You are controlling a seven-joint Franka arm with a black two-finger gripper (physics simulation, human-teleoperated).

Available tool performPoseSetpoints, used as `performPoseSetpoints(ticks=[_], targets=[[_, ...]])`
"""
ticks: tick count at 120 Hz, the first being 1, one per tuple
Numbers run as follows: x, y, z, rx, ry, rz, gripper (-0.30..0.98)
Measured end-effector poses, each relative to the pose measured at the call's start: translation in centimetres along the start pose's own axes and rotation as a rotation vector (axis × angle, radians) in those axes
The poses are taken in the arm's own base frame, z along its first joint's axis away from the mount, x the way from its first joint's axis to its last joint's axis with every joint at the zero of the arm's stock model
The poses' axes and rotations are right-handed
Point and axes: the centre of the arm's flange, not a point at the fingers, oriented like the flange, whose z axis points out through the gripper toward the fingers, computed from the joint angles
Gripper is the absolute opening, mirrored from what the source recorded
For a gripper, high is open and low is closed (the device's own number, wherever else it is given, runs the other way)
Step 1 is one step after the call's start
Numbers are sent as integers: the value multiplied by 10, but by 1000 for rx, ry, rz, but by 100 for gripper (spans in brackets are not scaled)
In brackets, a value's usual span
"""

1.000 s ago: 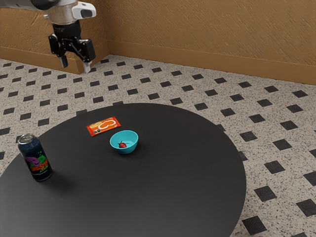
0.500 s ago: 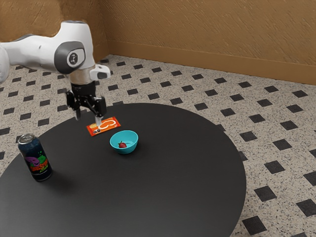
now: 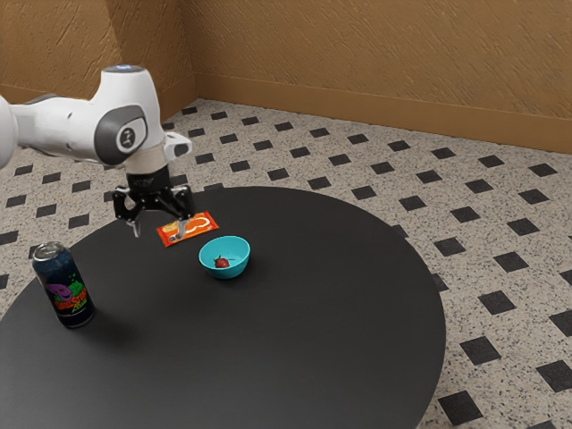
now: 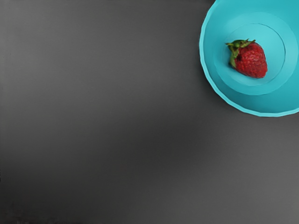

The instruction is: Take strawberry from the bowl

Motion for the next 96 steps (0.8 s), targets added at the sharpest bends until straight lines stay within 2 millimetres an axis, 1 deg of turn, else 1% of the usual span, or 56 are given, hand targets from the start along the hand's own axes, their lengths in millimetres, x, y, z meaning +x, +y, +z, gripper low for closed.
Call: performPoseSetpoints(ticks=[11,27,36,41,49,62,71,80,96], targets=[[3,-7,4,-2,8,-131,67],[9,-11,10,-12,26,-284,66],[18,-22,21,-6,26,-371,66],[23,-23,28,-4,29,-410,66],[32,-16,31,-7,45,-451,66],[49,4,34,-17,71,-499,66],[60,13,38,-24,82,-535,66],[69,27,40,-40,89,-560,66],[79,37,55,-52,74,-619,66]])
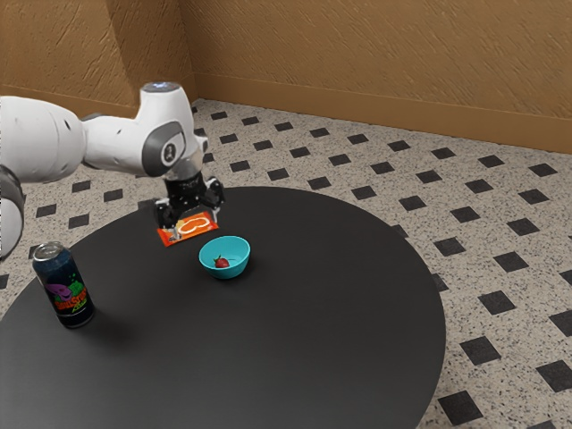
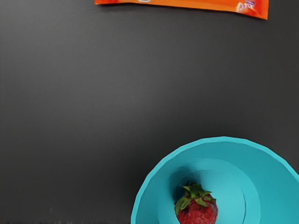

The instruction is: Take strawberry from the bowl

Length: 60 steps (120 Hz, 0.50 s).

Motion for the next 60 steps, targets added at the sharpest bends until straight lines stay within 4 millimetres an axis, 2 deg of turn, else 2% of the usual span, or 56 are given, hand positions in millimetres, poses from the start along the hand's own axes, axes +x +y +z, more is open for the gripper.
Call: performPoseSetpoints(ticks=[17,45,60], targets=[[1,11,5,-20,-14,-59,65],[-4,22,25,-8,-33,-113,52],[-7,29,29,-6,-33,-127,47]])
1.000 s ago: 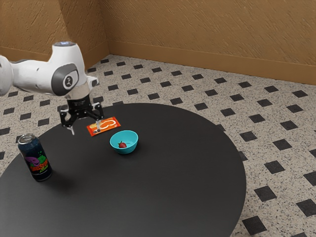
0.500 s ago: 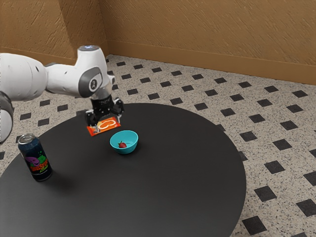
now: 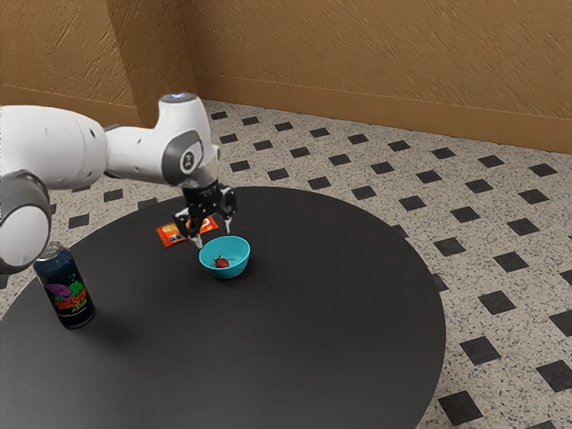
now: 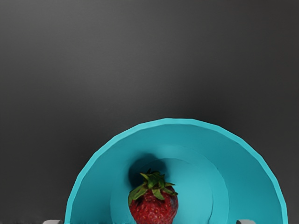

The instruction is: Take strawberry from the bowl

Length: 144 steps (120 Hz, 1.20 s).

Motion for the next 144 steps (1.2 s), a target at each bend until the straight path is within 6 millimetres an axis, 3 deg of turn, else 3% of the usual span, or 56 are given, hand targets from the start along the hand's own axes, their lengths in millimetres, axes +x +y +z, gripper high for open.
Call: performPoseSetpoints(ticks=[43,57,96,144], targets=[[3,-2,21,29,-7,-47,37],[6,3,16,16,1,-55,36],[1,10,44,46,-6,-61,35],[1,15,58,56,-7,-68,35]])
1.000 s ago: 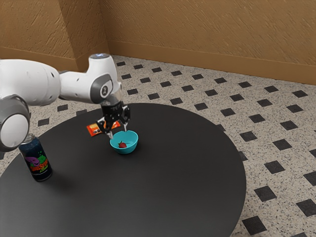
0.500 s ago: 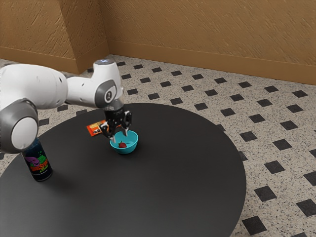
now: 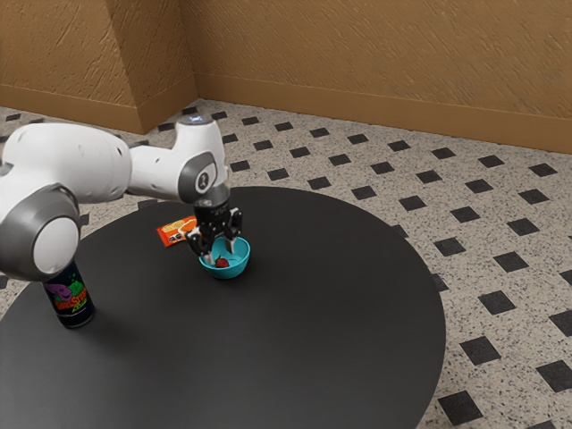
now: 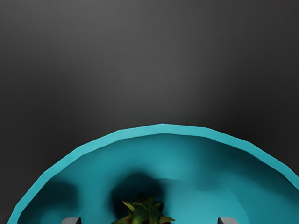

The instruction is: Take strawberry from the bowl

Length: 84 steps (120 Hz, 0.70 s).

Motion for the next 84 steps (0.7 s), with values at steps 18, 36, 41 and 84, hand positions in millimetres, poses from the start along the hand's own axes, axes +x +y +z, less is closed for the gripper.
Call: performPoseSetpoints(ticks=[18,36,41,84], targets=[[-4,2,2,0,-2,1,34],[-5,3,4,-3,-2,-1,34],[-5,3,7,0,-3,-1,34],[-8,4,13,5,-2,0,27]])
